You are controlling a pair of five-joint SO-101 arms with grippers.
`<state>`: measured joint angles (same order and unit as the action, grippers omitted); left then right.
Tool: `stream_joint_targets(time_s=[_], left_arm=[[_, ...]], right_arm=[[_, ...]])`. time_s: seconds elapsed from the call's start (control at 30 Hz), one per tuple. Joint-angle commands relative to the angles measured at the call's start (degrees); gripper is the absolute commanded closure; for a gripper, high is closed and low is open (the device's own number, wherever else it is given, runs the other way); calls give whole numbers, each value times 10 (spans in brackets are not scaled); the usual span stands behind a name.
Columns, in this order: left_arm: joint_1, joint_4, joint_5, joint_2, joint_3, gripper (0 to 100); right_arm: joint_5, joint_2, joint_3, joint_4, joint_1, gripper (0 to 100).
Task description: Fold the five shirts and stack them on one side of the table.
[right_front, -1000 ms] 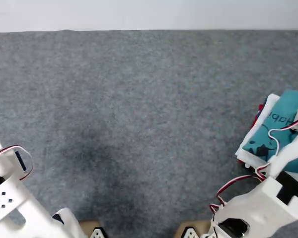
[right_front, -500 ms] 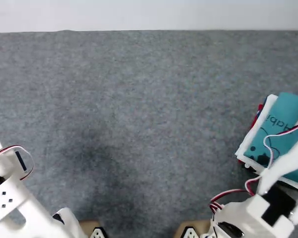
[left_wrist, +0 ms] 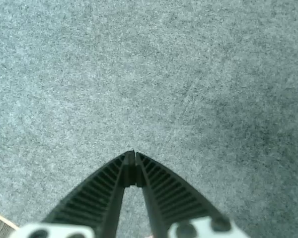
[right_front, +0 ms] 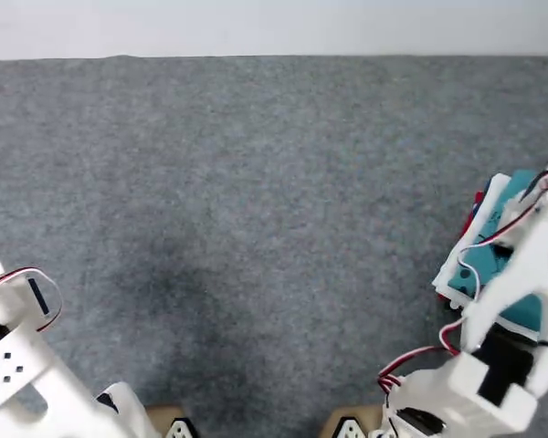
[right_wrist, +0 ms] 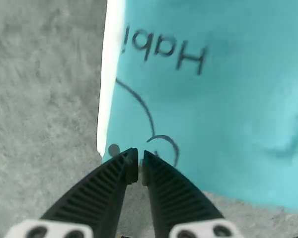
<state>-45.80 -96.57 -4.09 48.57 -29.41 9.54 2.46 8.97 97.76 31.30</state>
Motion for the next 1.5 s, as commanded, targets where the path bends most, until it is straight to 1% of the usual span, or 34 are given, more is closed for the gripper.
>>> stream_joint_targets(time_s=[0.0, 0.13, 0.27, 0.47, 0.57, 0.67, 0.77, 0.9, 1.03, 1.17, 1.3, 1.47], left_arm=[[0, 6, -5, 8, 3, 995], [0, 6, -5, 8, 3, 995], [0, 6, -5, 8, 3, 995], [0, 6, -5, 8, 2, 995], [0, 6, -5, 8, 2, 995], [0, 6, -5, 8, 2, 995], [0, 6, -5, 8, 2, 995], [0, 6, -5, 8, 2, 995], [0, 6, -5, 8, 2, 995], [0, 6, -5, 8, 2, 995], [0, 6, -5, 8, 1, 995], [0, 6, -5, 8, 1, 995]], right_arm=[[2, 19, -50, -42, -26, 990], [-2, 57, -113, -98, -53, 990], [-2, 73, -127, -108, -74, 990], [0, 14, -107, -108, -73, 990], [2, -27, -83, -116, -59, 990], [2, -48, -63, -168, -38, 990], [3, -40, -66, -262, -29, 990], [4, 20, -71, -389, -28, 990], [4, 87, -71, -483, -25, 990], [4, 144, -71, -532, -28, 990], [4, 177, -69, -550, -39, 990], [4, 143, -69, -543, -36, 990]])
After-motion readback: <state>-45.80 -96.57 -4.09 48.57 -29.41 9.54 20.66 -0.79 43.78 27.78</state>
